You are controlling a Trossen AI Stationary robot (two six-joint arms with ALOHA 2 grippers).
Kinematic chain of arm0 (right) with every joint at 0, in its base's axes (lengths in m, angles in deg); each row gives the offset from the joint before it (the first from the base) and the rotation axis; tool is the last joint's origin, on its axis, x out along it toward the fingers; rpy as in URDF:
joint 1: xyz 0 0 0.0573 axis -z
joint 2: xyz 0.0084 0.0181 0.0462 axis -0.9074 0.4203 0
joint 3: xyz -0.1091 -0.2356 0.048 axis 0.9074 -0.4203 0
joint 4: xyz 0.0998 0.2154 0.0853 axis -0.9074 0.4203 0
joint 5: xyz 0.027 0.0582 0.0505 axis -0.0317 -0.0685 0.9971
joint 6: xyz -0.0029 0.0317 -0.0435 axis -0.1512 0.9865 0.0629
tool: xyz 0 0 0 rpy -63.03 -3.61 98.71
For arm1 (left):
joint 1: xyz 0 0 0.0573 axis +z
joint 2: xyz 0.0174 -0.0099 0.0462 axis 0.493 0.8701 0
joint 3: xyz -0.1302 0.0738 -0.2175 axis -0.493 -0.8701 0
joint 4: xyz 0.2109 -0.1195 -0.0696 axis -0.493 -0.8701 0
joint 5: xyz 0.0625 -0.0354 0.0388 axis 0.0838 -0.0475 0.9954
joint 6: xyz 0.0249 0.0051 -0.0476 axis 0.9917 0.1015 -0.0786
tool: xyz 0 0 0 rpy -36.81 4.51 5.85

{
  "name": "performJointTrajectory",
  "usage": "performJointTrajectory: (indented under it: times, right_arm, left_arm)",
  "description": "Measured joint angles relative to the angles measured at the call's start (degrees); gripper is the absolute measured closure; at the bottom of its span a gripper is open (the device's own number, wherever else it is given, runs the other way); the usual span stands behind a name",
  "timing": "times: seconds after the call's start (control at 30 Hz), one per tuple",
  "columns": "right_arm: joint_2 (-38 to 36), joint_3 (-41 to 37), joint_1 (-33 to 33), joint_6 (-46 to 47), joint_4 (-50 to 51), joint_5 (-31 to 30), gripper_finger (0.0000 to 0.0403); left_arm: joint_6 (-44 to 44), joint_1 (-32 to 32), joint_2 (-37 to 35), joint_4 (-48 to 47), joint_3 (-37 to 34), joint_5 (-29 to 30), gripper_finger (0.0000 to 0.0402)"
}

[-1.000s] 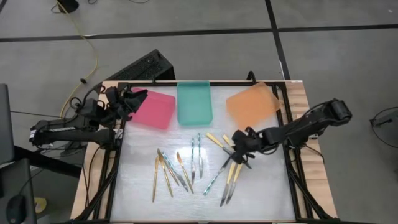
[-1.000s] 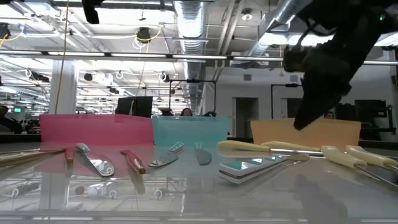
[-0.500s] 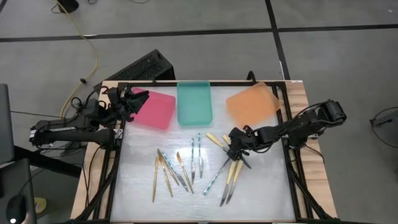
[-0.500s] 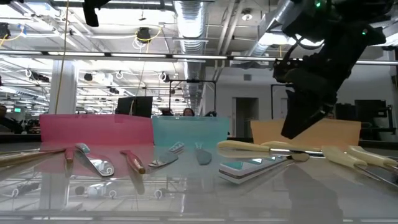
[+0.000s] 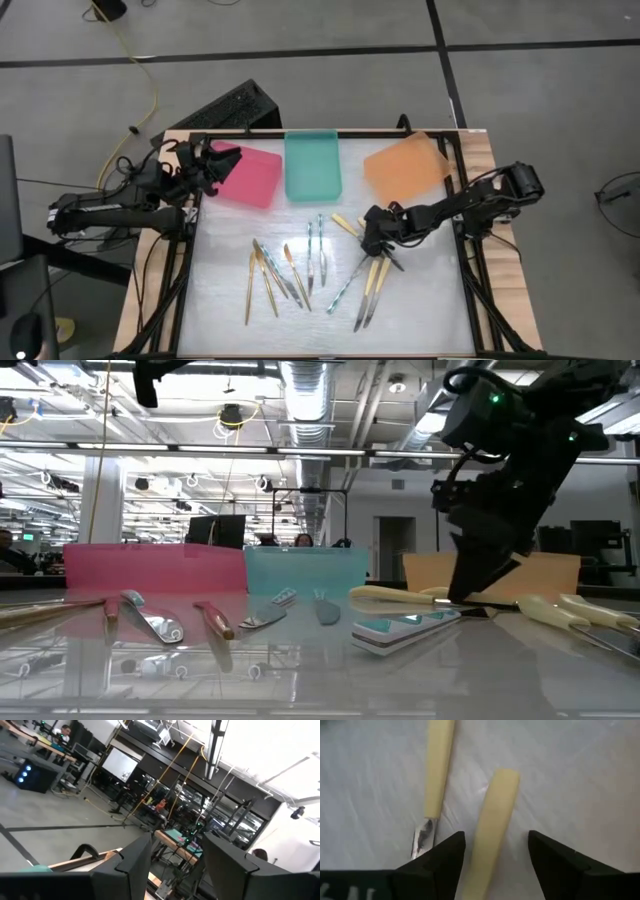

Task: Sort silverware by color (type)
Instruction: Put the yellow knife into the orange bin

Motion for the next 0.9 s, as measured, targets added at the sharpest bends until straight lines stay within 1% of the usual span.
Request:
performJointTrajectory:
  times: [0.07, 0.13, 0.37, 0.47, 0.57, 0.67, 0.8, 0.9]
  right_arm:
    - [0.4, 0.0, 0.0, 1.8, 0.4, 0.0, 0.0168]
    - [0.6, 0.1, 0.0, 3.5, 1.1, 0.1, 0.0189]
    - [0.6, 0.0, 0.0, 6.8, 1.9, 0.7, 0.0301]
    - [0.4, 0.0, -0.1, 6.9, 1.4, 1.1, 0.0334]
    - [-0.7, -0.2, 0.0, 7.1, 1.2, 2.1, 0.0343]
    - [-2.9, -0.4, 0.3, 7.1, 1.3, 2.6, 0.0343]
    - [-6.2, -0.6, 1.2, 7.4, 2.7, 4.7, 0.0342]
    - [-8.8, -0.5, 1.9, 7.3, 2.4, 4.6, 0.0342]
  left_arm:
    - [0.0, 0.0, 0.0, 0.0, 0.0, 0.3, 0.0237]
    - [0.0, 0.0, 0.0, 0.0, 0.0, 0.3, 0.0237]
    - [0.0, 0.0, 0.0, -0.6, 0.0, 0.4, 0.0237]
    - [0.0, 0.0, 0.0, -0.6, 0.0, 0.4, 0.0237]
    - [0.0, 0.0, 0.0, -0.6, 0.0, 0.4, 0.0237]
    - [0.0, 0.0, 0.0, -0.6, 0.0, 0.4, 0.0237]
    - [0.0, 0.0, 0.0, -0.7, 0.0, 0.4, 0.0237]
    - [0.0, 0.0, 0.0, -0.7, 0.0, 0.4, 0.0237]
